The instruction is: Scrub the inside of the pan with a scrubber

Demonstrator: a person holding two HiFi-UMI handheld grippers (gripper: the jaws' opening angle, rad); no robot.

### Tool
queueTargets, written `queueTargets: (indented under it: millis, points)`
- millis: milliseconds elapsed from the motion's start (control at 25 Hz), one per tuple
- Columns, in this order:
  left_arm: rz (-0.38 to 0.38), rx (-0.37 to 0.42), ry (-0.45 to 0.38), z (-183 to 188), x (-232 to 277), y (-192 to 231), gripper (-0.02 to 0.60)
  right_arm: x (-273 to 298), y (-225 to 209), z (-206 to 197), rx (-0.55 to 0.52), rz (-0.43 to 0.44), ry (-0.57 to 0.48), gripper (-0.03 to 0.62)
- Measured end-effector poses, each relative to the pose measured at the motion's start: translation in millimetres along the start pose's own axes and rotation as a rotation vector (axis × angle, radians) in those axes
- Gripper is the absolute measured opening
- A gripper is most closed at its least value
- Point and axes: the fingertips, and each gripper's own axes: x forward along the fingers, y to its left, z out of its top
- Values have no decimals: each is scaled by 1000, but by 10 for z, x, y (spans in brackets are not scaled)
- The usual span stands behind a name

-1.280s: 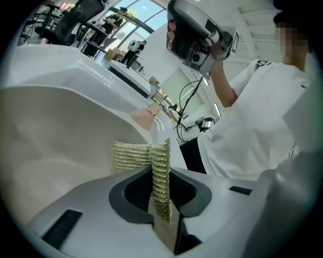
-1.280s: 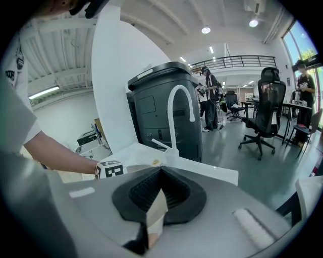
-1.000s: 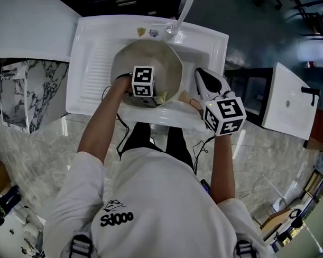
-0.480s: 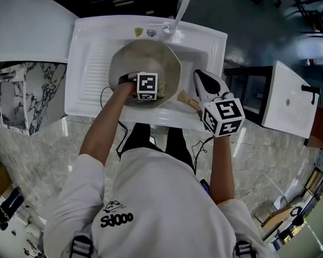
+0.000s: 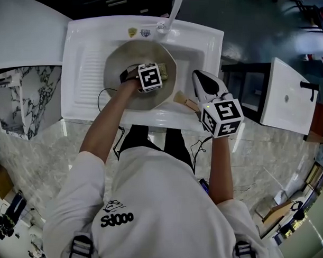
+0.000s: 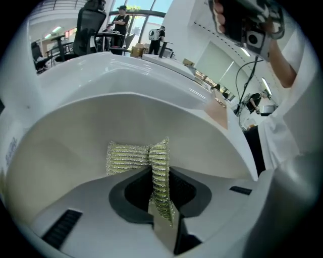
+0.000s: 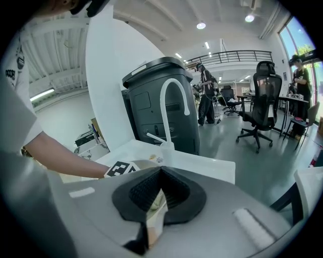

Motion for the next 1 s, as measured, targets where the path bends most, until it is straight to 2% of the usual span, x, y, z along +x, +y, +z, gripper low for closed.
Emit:
queueTargets:
  millis: [160,240,480,760,1000]
  points:
    - [126,-59,-3,-22,-38,321,71,7,-85,29,9,-9,0,9]
    - [204,-61,10,-57,-71,497,71,30,-108,41,9,-8,2,9]
    - [358,-24,66,-181,-169,812,71,78,-96,15,14,-1,13,9]
    - [496,-21,47,-163,-433,1040,71,117,-89,36,13,6,12,9]
    - [545,1,55,-168,-651,1132,69,144,-23,71,5,16,9,9]
